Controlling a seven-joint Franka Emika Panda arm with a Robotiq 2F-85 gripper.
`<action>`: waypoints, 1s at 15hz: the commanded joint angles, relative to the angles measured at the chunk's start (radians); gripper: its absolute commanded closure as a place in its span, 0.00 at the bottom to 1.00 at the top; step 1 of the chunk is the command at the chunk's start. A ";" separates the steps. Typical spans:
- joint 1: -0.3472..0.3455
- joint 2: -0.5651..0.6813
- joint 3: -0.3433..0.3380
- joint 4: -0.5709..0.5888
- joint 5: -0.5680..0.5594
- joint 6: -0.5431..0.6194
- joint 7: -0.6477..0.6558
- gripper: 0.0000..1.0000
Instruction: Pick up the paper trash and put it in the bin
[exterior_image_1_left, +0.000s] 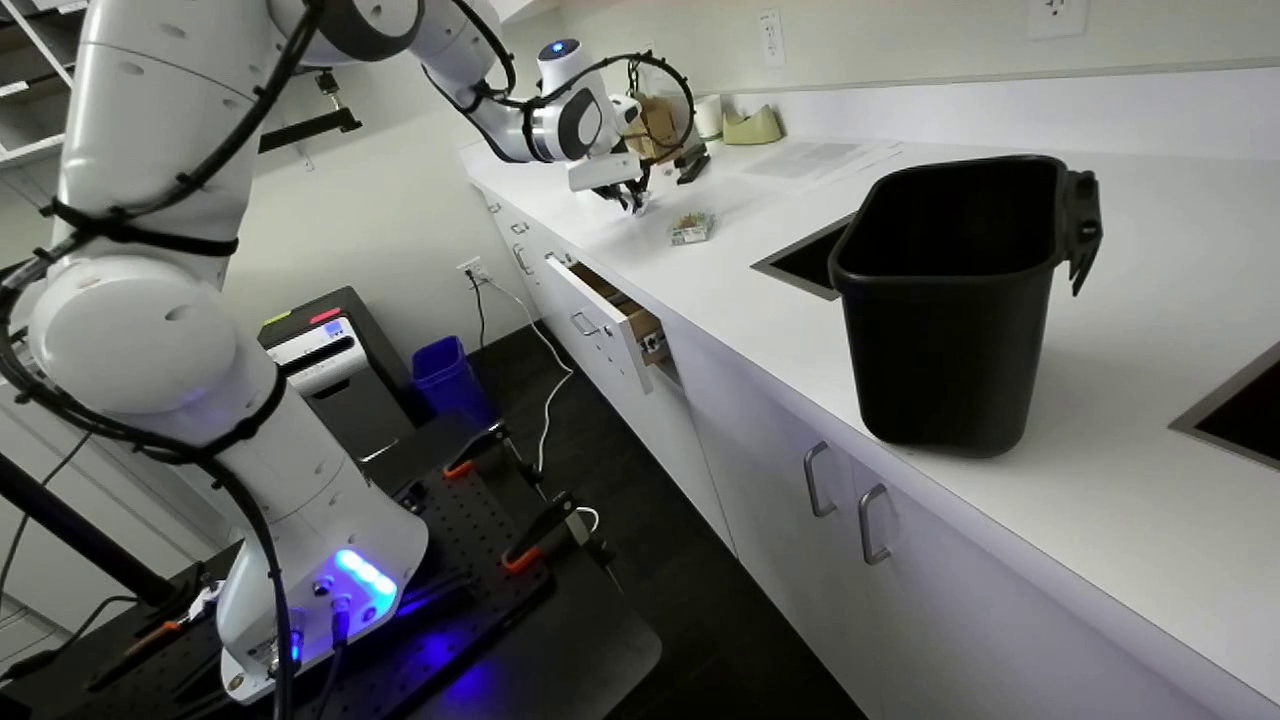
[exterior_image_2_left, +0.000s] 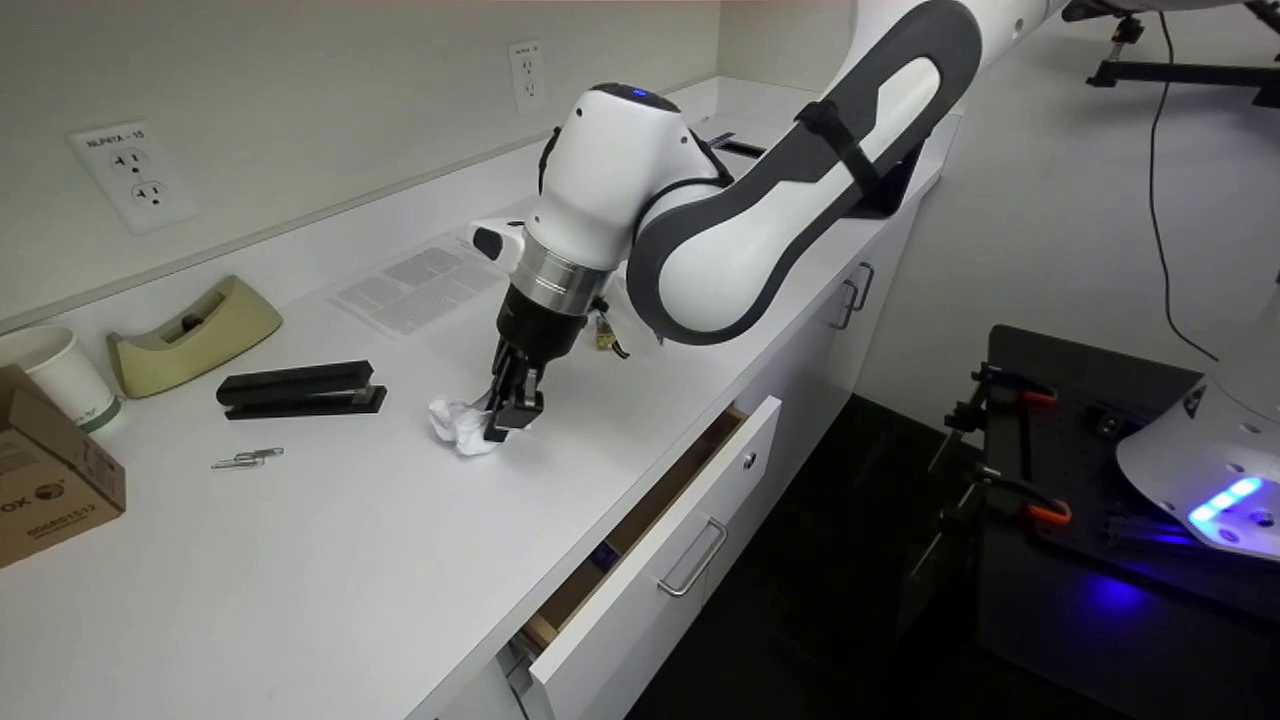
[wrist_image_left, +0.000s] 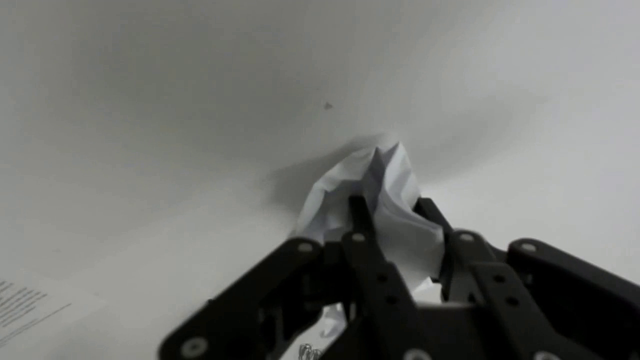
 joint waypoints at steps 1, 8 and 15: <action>-0.009 0.023 0.018 0.044 -0.010 -0.028 -0.018 0.98; 0.019 -0.191 -0.046 -0.159 -0.043 0.142 0.080 0.99; 0.293 -0.555 -0.542 -0.468 -0.282 0.193 0.518 0.99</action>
